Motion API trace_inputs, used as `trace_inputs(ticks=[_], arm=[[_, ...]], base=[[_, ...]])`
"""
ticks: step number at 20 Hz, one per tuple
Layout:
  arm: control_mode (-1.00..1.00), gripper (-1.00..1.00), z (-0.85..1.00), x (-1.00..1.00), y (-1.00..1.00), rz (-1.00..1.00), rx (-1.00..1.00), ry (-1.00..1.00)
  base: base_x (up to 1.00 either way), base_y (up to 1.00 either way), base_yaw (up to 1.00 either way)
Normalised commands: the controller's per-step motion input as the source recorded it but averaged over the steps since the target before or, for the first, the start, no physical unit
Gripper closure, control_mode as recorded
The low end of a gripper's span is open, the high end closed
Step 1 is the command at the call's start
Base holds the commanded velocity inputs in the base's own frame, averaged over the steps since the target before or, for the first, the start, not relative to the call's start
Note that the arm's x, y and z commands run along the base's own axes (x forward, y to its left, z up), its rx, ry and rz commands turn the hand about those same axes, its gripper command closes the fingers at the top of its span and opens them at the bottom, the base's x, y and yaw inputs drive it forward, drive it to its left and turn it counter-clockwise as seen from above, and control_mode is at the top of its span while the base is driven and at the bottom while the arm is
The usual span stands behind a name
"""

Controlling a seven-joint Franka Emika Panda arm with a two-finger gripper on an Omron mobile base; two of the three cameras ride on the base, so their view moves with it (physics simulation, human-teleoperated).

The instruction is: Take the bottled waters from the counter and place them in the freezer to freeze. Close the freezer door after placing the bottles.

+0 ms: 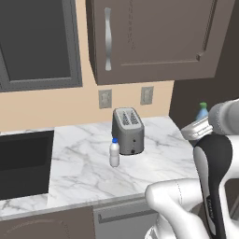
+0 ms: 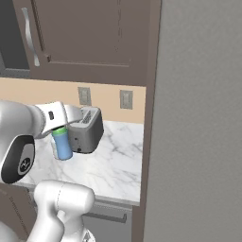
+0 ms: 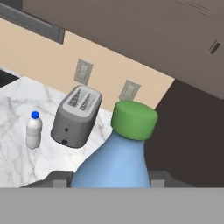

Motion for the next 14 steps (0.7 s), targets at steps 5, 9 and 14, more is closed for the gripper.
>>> trace_inputs(ticks=[5, 9, 14], arm=[[-1.0, 1.0, 0.0, 0.0, 0.0, 0.0, 0.0, 0.0], [-1.0, 1.0, 0.0, 0.0, 0.0, 0.0, 0.0, 0.0], [-1.0, 1.0, -0.01, -0.01, 0.0, 0.0, 0.0, 0.0]], base=[[0.0, 0.0, 0.0], [0.0, 0.0, 0.0], [0.0, 0.0, 0.0]])
